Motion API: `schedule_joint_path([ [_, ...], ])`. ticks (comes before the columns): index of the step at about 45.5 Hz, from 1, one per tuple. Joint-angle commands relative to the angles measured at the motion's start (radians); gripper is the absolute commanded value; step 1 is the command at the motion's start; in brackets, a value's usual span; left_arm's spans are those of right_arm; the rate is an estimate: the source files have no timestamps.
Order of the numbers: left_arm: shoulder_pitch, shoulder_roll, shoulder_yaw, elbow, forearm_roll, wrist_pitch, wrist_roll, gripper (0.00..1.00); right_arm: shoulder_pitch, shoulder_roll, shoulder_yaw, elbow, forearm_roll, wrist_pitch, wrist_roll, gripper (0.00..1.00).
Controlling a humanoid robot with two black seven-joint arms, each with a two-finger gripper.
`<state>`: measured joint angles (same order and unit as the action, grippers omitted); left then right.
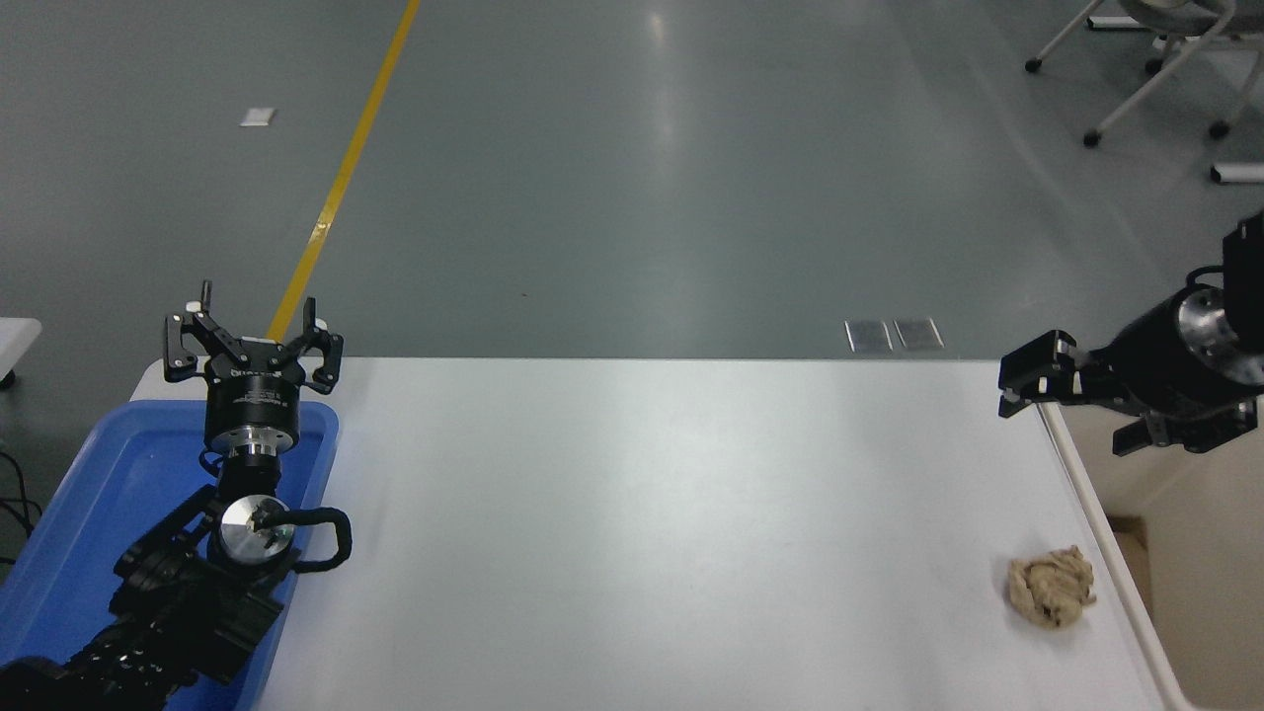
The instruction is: Pick up paper ball place in dustbin
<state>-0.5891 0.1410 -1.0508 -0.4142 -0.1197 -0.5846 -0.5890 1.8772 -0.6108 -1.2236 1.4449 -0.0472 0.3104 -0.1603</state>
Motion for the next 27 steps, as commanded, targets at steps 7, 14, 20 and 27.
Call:
schedule_joint_path([
  [7, -0.001, 0.000, 0.000, 0.000, 0.000, 0.000, 0.000, 0.99, -0.524, -0.015, 0.206, -0.211, 0.004, -0.197, -0.001, 1.00],
  [14, 0.000, 0.000, 0.000, 0.000, -0.002, 0.000, 0.000, 0.99, -0.633, -0.010, 0.289, -0.258, 0.004, -0.240, -0.002, 1.00],
  [20, 0.000, 0.002, 0.000, 0.002, -0.002, 0.000, 0.000, 0.99, -0.700, -0.006, 0.338, -0.313, 0.007, -0.292, -0.002, 1.00],
  [27, 0.000, 0.000, 0.000, 0.000, -0.002, 0.000, 0.000, 0.99, -0.751, -0.003, 0.360, -0.386, 0.078, -0.327, -0.001, 1.00],
])
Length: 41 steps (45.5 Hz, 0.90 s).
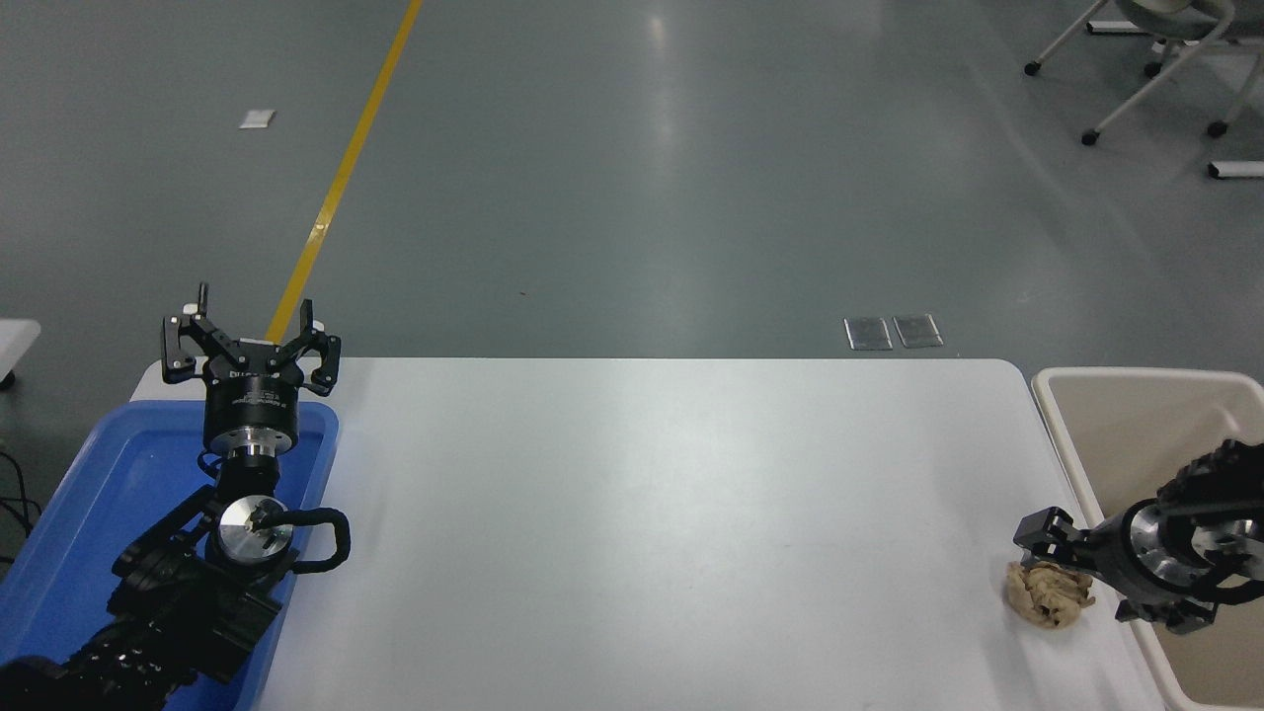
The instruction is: Pick up paper ball place in dustbin
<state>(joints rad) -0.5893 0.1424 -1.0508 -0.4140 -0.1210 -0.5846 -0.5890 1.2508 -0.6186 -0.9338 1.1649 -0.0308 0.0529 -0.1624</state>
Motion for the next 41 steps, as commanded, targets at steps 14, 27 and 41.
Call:
schedule_joint_path([
  [14, 0.000, 0.000, 0.000, 0.000, 0.000, 0.000, 0.000, 0.99, -0.140, 0.036, 0.138, -0.120, 0.088, -0.088, 0.001, 1.00],
  [27, 0.000, 0.000, 0.000, 0.000, 0.000, 0.000, 0.000, 0.99, -0.186, 0.106, 0.150, -0.172, 0.108, -0.093, 0.003, 0.46],
  [41, -0.001, 0.000, 0.000, 0.001, 0.000, 0.000, 0.000, 0.99, -0.172, 0.103, 0.096, -0.194, 0.049, -0.090, 0.009, 0.00],
])
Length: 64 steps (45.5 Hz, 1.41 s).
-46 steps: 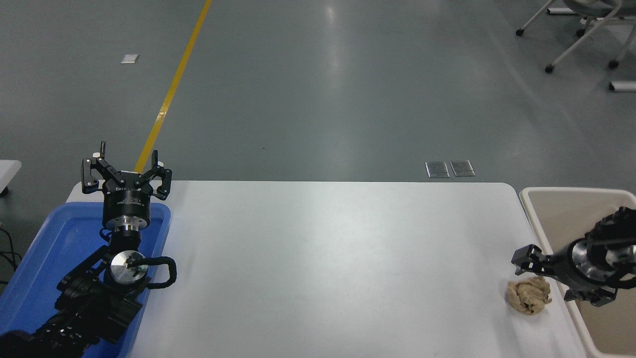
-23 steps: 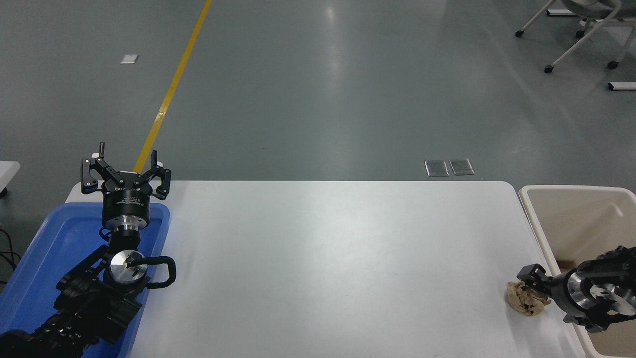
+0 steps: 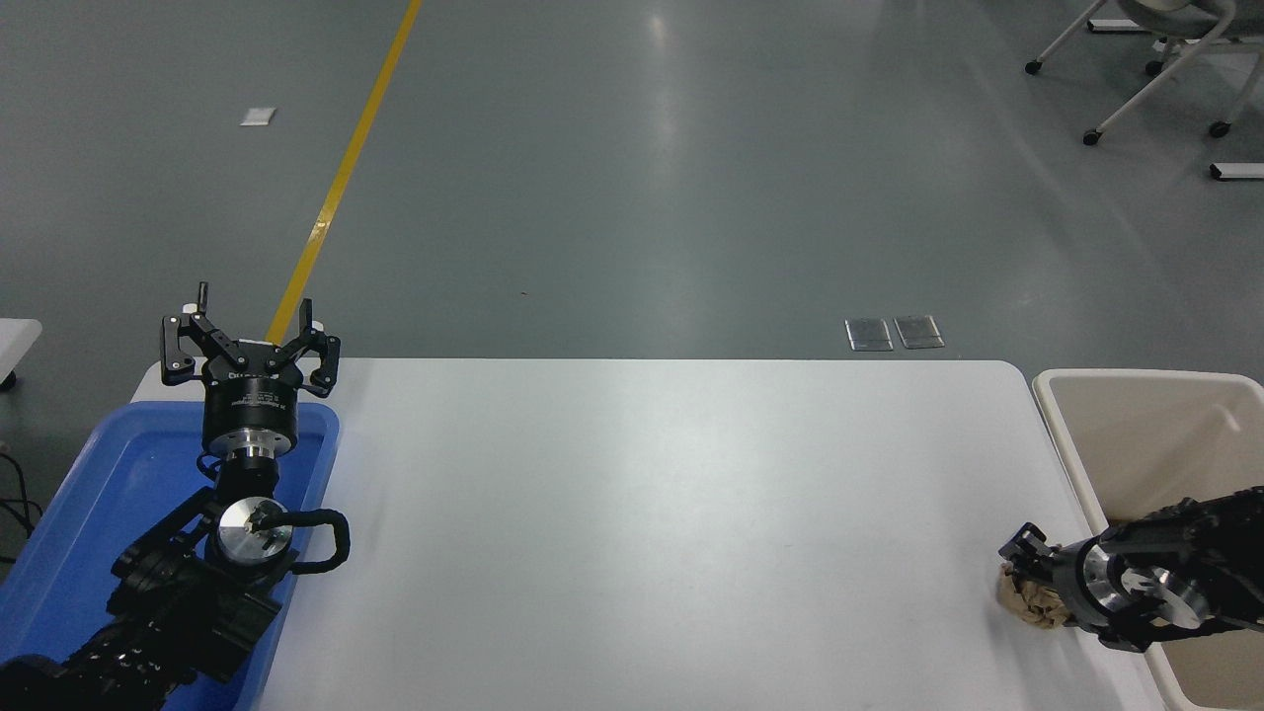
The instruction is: Pick up paper ball place in dustbin
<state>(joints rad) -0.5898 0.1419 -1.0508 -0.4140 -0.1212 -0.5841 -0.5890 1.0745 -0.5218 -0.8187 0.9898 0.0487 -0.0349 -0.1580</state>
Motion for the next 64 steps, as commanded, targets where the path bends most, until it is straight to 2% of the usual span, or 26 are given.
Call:
schedule_joint_path([
  [1, -0.001, 0.001, 0.000, 0.000, 0.002, 0.000, 0.000, 0.99, 0.007, 0.005, -0.019, -0.019, -0.030, 0.000, 0.005, 0.00],
  [8, -0.001, -0.001, 0.000, 0.000, 0.002, 0.000, 0.000, 0.99, 0.071, -0.056, -0.019, 0.007, -0.073, 0.012, 0.005, 0.00],
  [13, 0.001, 0.001, 0.000, 0.000, 0.002, 0.000, 0.000, 0.99, 0.165, -0.145, -0.019, 0.102, -0.148, 0.059, 0.005, 0.00],
  [21, -0.001, -0.001, 0.000, 0.000, 0.002, 0.000, 0.000, 0.99, 0.442, -0.276, -0.112, 0.308, -0.271, 0.216, 0.011, 0.00],
  [26, 0.001, -0.001, 0.000, 0.000, 0.002, 0.000, 0.000, 0.99, 0.700, -0.313, -0.247, 0.437, -0.293, 0.346, 0.037, 0.00],
  [33, 0.001, -0.001, 0.000, 0.000, 0.002, 0.000, 0.000, 0.99, 1.067, -0.299, -0.421, 0.582, -0.293, 0.529, 0.087, 0.00],
  [46, 0.001, 0.001, 0.000, 0.000, 0.002, 0.000, 0.000, 0.99, 1.478, -0.205, -0.537, 0.685, -0.277, 0.820, 0.104, 0.00],
  [55, 0.001, 0.001, 0.000, 0.000, 0.002, 0.000, 0.000, 0.99, 1.660, -0.167, -0.536, 0.687, -0.276, 0.820, 0.133, 0.00],
  [64, 0.001, 0.001, 0.000, 0.000, 0.002, 0.000, 0.000, 0.99, 1.690, -0.155, -0.531, 0.685, -0.276, 0.820, 0.133, 0.00],
])
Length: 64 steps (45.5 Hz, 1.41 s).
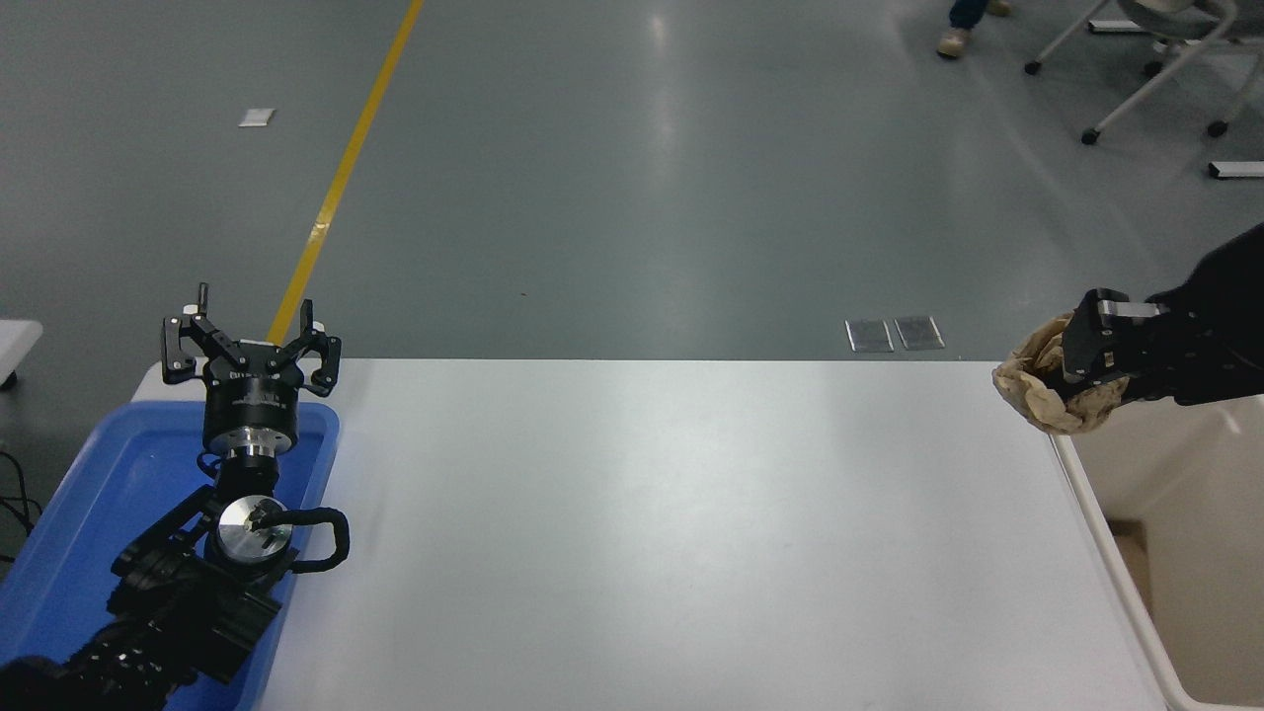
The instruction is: Pick up paper ball place in dustbin
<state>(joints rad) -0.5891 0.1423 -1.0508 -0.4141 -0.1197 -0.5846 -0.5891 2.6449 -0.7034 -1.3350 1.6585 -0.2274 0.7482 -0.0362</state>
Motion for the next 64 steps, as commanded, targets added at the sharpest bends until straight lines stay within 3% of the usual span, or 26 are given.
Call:
schedule_joint_path([
  [1, 0.000, 0.000, 0.000, 0.000, 0.000, 0.000, 0.000, 0.99, 0.115, 0.027, -0.016, 0.017, 0.000, 0.037, 0.012, 0.00],
  [13, 0.000, -0.001, 0.000, 0.000, 0.000, 0.000, 0.000, 0.99, -0.115, 0.025, -0.023, -0.081, -0.001, 0.030, 0.004, 0.00],
  [25, 0.000, -0.001, 0.000, 0.000, 0.000, 0.000, 0.000, 0.99, -0.538, -0.011, -0.010, -0.272, 0.003, -0.291, 0.001, 0.00],
  [38, 0.000, 0.000, 0.000, 0.000, -0.002, 0.000, 0.000, 0.99, -1.068, -0.010, 0.132, -0.690, 0.230, -0.490, 0.001, 0.00],
  [48, 0.000, 0.000, 0.000, 0.001, -0.002, 0.000, 0.000, 0.99, -1.531, 0.002, 0.408, -1.058, 0.272, -0.569, 0.001, 0.00],
  [57, 0.000, 0.000, 0.000, 0.001, -0.003, 0.000, -0.001, 0.99, -1.838, 0.100, 0.671, -1.313, 0.270, -0.628, -0.001, 0.00],
  [64, 0.000, 0.000, -0.002, 0.001, -0.003, 0.000, -0.001, 0.99, -1.996, 0.226, 0.737, -1.512, 0.270, -0.665, -0.004, 0.00],
])
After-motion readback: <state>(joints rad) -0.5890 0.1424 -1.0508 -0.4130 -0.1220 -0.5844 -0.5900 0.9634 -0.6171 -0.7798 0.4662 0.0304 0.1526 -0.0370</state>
